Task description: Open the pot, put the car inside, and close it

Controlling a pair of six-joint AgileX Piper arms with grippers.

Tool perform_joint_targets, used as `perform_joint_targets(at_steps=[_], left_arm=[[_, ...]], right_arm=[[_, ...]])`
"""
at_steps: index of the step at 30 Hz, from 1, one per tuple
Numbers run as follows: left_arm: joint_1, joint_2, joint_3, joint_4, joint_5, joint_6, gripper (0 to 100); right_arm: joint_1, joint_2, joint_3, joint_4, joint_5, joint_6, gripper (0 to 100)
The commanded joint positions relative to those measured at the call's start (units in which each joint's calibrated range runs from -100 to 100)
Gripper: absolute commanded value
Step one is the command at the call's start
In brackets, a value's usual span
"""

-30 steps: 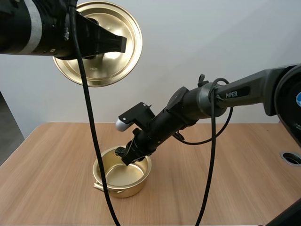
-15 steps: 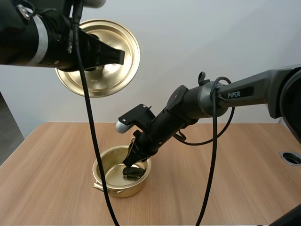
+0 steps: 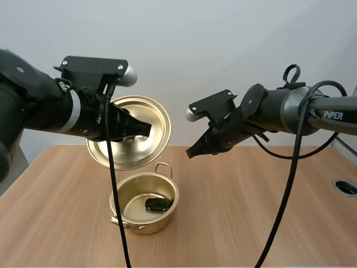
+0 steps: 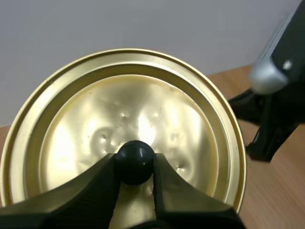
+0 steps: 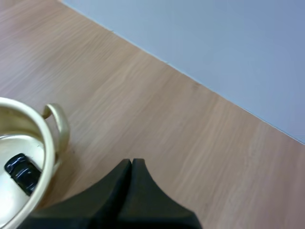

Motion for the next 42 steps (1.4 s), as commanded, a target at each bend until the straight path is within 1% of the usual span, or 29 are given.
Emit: perform_joint_targets(at_steps=[1, 4, 7, 11, 14, 18, 19, 21, 25, 26, 27, 28, 30, 32, 33, 42], left_arm=[[-0.01, 2.1, 3.5, 0.2, 1.8, 1.9, 0], [-0.01, 6.1, 6.2, 1.9, 1.6, 2.9, 0], [-0.10, 10.5, 6.7, 2.1, 2.0, 4.5, 0], [-0.10, 16.1, 6.7, 1.7, 2.2, 6.5, 0], [-0.10, 20.1, 6.7, 0.2, 4.1, 8.7, 0], [-0.10, 24.5, 6.7, 0.2, 4.0, 10.2, 0], [-0.29, 25.4, 6.7, 0.4, 4.0, 10.5, 0], [-1.42, 26.7, 6.7, 1.3, 3.7, 10.7, 0], [-4.68, 27.1, 6.7, 2.9, -0.8, 9.7, 0], [-5.89, 27.1, 6.7, 4.6, -3.8, 8.4, 0], [-6.34, 27.1, 6.7, 5.6, -6.0, 7.7, 0], [-7.27, 27.2, 6.7, 8.2, -8.2, 6.3, 0], [-8.20, 27.2, 6.7, 10.7, -10.2, 4.8, 0], [-8.89, 27.2, 6.7, 11.8, -11.0, 4.1, 0], [-8.98, 27.2, 6.7, 12.1, -11.5, 4.1, 0], [-8.98, 28.7, 7.6, 11.7, -12.4, 4.6, 0]], right_arm=[[-2.8, -1.3, 0.0, -0.1, -0.1, 0.0, 0], [-4.9, -3.3, 0.0, 0.0, 0.3, 0.0, 0], [-6.1, -5.7, 0.0, 1.1, 1.4, 0.0, 0], [-6.4, -8.8, 0.0, 1.3, 4.0, 0.0, 0], [-6.4, -10.8, 0.0, 1.5, 5.4, 0.6, 0], [-6.4, -12.9, 0.0, 1.7, 6.6, 0.9, 0], [-6.4, -13.4, 0.0, 1.7, 6.9, 1.2, 0], [-6.4, -13.8, 0.0, 1.7, 6.9, 1.6, 0], [-6.4, -14.0, 0.0, 1.7, 7.5, 1.6, 0], [-6.4, -14.0, 0.0, 1.7, 8.0, 1.6, 0], [-6.4, -14.0, 0.0, 1.5, 8.4, 1.6, 0], [-6.4, -14.0, 0.0, 1.5, 8.6, 1.6, 0], [-6.4, -14.0, 0.0, 1.4, 8.6, 1.6, 0], [-6.4, -14.0, 0.0, 1.4, 8.6, 1.6, 0], [-6.4, -14.0, 0.0, 1.4, 8.6, 1.6, 0], [-6.4, -14.0, 0.0, 1.4, 8.6, 1.6, 0]])
